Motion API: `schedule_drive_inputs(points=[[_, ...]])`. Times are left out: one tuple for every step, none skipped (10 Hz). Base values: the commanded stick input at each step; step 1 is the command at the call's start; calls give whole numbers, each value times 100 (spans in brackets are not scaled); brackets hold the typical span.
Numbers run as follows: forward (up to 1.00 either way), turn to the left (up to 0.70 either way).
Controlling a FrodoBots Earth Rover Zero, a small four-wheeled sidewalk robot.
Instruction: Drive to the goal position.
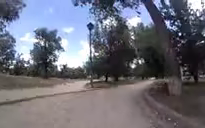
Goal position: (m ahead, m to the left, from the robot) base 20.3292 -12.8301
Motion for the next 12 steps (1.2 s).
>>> schedule_drive_inputs(points=[[100, 0], [100, 0], [100, 0], [100, 0], [100, -10], [100, -24], [100, -38], [100, -40], [100, -39], [100, -21], [100, -4], [100, 0]])
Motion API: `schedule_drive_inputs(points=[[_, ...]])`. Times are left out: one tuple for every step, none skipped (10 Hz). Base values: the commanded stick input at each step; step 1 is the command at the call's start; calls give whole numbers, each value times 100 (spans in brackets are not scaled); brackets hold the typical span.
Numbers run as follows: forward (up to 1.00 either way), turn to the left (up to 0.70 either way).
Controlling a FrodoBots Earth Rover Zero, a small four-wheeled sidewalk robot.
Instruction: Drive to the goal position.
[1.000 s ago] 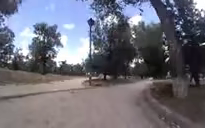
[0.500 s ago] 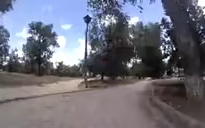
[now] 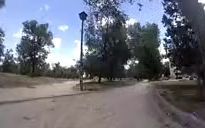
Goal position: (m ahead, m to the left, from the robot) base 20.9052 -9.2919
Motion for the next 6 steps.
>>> schedule_drive_inputs(points=[[100, 0], [100, 0], [100, -35], [100, -22], [100, -9], [100, 0]])
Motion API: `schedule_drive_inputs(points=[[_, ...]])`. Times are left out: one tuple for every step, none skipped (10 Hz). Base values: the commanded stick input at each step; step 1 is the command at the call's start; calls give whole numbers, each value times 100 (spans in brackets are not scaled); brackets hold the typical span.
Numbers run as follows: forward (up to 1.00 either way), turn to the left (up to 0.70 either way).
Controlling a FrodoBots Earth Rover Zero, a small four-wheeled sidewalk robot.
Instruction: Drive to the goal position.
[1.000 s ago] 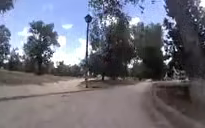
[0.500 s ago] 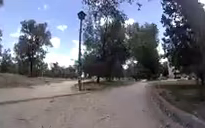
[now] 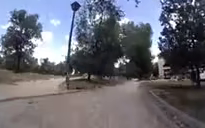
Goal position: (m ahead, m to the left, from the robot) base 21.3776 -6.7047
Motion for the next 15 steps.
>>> schedule_drive_inputs(points=[[100, 0], [100, 0], [100, 0], [100, -33], [100, -40], [100, -40], [100, -32], [100, -18], [100, -4], [100, 0], [100, 0], [100, 0], [100, 0], [100, 0], [100, 0]])
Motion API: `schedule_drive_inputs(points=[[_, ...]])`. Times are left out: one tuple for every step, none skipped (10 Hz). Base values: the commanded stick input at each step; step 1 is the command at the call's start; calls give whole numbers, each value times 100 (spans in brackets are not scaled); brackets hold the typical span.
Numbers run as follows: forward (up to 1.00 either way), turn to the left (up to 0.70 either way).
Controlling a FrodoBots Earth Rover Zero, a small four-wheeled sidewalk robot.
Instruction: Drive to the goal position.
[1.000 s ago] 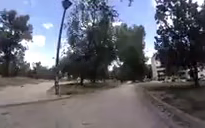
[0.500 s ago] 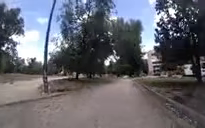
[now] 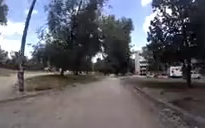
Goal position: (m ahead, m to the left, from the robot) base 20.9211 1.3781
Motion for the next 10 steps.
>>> schedule_drive_inputs(points=[[100, 0], [100, 0], [100, 0], [100, 0], [100, 0], [100, 0], [100, 0], [100, 0], [100, 0], [100, 0]])
